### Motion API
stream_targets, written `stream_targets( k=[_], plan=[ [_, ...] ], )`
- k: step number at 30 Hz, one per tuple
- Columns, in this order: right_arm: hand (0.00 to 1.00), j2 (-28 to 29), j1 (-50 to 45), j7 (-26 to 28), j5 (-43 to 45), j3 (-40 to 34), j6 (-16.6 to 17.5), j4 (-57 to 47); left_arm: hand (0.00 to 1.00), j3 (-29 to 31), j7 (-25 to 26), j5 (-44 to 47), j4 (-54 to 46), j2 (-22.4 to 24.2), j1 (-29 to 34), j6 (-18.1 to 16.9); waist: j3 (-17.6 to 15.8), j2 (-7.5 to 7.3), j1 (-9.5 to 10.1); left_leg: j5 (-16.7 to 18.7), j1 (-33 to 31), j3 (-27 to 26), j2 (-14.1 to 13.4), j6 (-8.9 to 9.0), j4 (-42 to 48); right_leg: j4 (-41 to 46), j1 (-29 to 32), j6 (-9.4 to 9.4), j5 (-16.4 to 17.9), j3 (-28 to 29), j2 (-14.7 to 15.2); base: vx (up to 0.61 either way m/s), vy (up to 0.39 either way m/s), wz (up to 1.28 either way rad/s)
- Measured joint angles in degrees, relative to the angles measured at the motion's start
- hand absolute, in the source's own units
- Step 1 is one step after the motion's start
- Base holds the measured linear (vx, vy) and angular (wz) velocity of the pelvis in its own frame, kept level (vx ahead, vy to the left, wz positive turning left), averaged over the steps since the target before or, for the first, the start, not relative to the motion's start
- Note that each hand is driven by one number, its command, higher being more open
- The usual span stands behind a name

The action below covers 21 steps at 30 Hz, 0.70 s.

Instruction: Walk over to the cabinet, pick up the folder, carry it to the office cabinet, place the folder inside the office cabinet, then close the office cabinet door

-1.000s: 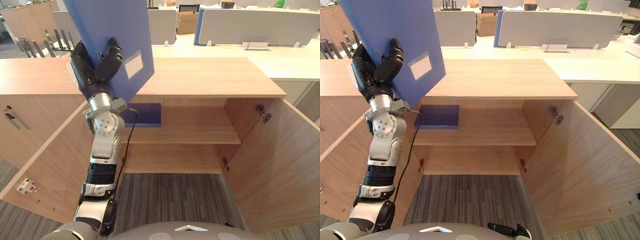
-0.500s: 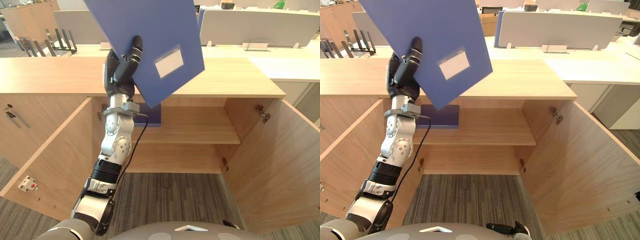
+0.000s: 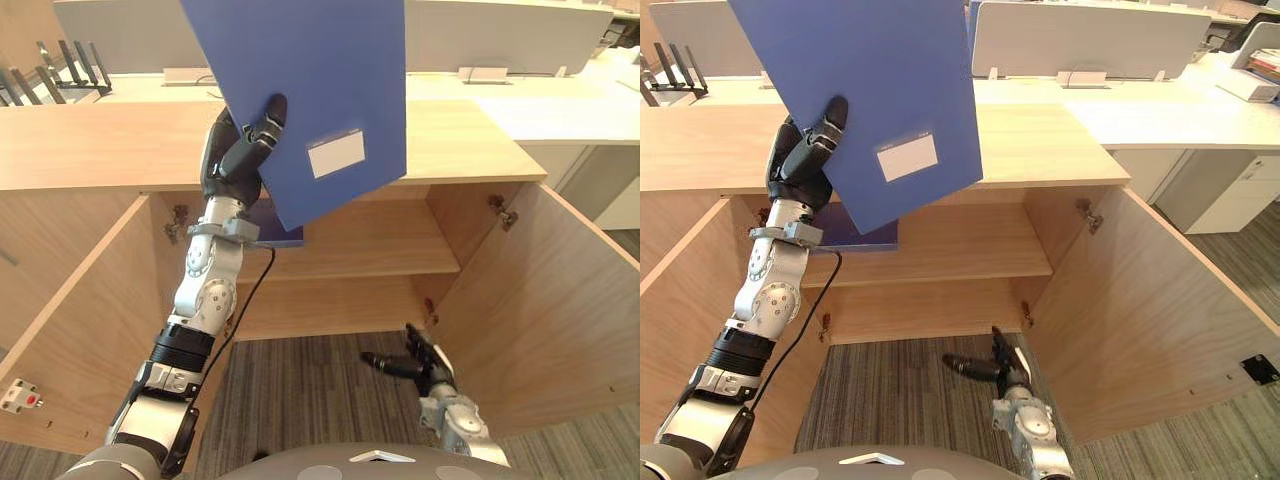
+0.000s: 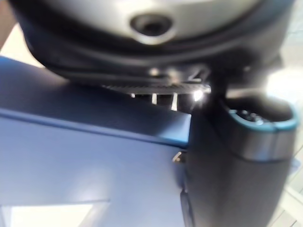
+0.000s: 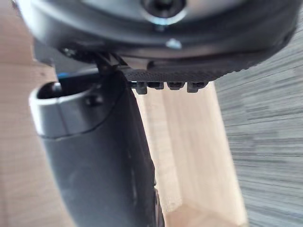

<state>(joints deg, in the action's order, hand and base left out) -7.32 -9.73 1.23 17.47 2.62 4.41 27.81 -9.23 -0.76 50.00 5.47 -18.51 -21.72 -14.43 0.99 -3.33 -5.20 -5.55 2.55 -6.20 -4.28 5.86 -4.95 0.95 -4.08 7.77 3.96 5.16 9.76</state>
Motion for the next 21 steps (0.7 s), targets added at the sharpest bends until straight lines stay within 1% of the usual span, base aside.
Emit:
stream_targets(
  k=[1, 2, 5, 7, 9, 11, 13, 16, 21],
  plan=[
    [1.0, -0.02, 0.01, 0.01, 1.28, -0.94, 0.04, -0.94, 0.0, 0.0, -0.31, -0.01, 0.0, 0.0, 0.36, 0.31, -0.02, -0.04, 0.0, 0.0, 0.0, -0.05, -0.01, 0.0, 0.0, 0.0, 0.03, 0.02, -0.01, 0.04, 0.0, -0.02, 0.001, -0.05],
    [1.0, -0.1, 0.13, -0.16, 3.8, -3.63, 0.17, -3.24, 0.0, 0.0, -0.87, -0.02, 0.01, -0.08, 1.29, 1.01, -0.07, -0.11, -0.03, 0.0, 0.01, -0.14, -0.02, 0.0, -0.01, 0.02, 0.1, 0.05, -0.04, 0.13, -0.01, -0.02, 0.0, -0.04],
    [1.0, -1.61, 0.84, -0.85, 4.22, -7.55, 0.35, -7.07, 0.0, 0.02, -1.17, -0.02, 0.09, -0.51, 2.58, 1.29, -0.13, -0.22, -0.02, 0.0, 0.01, -0.61, -0.03, 0.0, 0.0, 0.01, 0.42, 0.13, -0.26, 0.68, -0.03, -0.02, 0.002, -0.1],
    [1.0, -3.98, 2.24, -1.32, 4.91, -10.43, 0.62, -10.01, 0.0, 0.11, -1.46, 0.01, 0.11, -1.47, 2.84, 1.9, -0.27, -0.45, -0.02, 0.0, 0.02, -1.12, -0.09, 0.0, 0.0, 0.02, 0.71, 0.16, -0.48, 1.23, -0.09, -0.03, 0.002, -0.12],
    [1.0, -6.93, 4.24, -1.42, 6.21, -13.09, 1.71, -13.71, 0.0, 0.22, -3.05, 0.02, 0.28, -2.75, 3.22, 2.23, -0.35, -0.59, -0.48, -0.01, 0.05, -1.39, -0.1, -0.02, -0.01, 0.04, 0.86, 0.26, -0.64, 1.49, -0.09, -0.03, 0.001, -0.07],
    [1.0, -9.02, 6.17, -1.1, 8.57, -14.12, 2.55, -15.41, 0.0, 0.25, -4.7, 0.19, 0.99, -3.34, 3.22, 2.31, -0.37, -0.65, -0.87, -0.04, 0.11, -1.4, -0.1, -0.05, -0.03, 0.08, 0.86, 0.27, -0.67, 1.5, -0.09, 0.0, 0.0, 0.0],
    [1.0, -11.98, 9.86, 0.37, 13.09, -14.89, 4.33, -16.89, 0.0, 0.2, -7.39, 1.23, 2.03, -4.4, 3.21, 3.05, -0.35, -0.68, -1.39, -0.08, 0.18, -1.46, -0.12, -0.08, -0.15, 0.14, 0.87, 0.3, -0.72, 1.59, -0.11, -0.02, -0.002, -0.01],
    [1.0, -14.41, 14.02, 2.49, 18.31, -15.09, 6.38, -17.39, 0.0, 0.08, -9.96, 1.42, 3.51, -4.72, 3.15, 3.51, -0.32, -0.74, -1.35, -0.1, 0.25, -1.49, -0.16, -0.09, -0.18, 0.23, 0.87, 0.31, -0.74, 1.63, -0.16, 0.0, 0.0, 0.0],
    [1.0, -15.02, 18.15, 5.44, 26.33, -14.79, 6.78, -17.41, 0.0, -0.35, -12.05, 1.7, 5.74, -4.99, 2.9, 3.6, -0.26, -0.87, -1.05, -0.17, 0.22, -1.37, -0.16, -0.14, -0.19, 0.46, 0.88, 0.31, -0.74, 1.6, -0.19, 0.0, 0.0, 0.0]
  ],
)
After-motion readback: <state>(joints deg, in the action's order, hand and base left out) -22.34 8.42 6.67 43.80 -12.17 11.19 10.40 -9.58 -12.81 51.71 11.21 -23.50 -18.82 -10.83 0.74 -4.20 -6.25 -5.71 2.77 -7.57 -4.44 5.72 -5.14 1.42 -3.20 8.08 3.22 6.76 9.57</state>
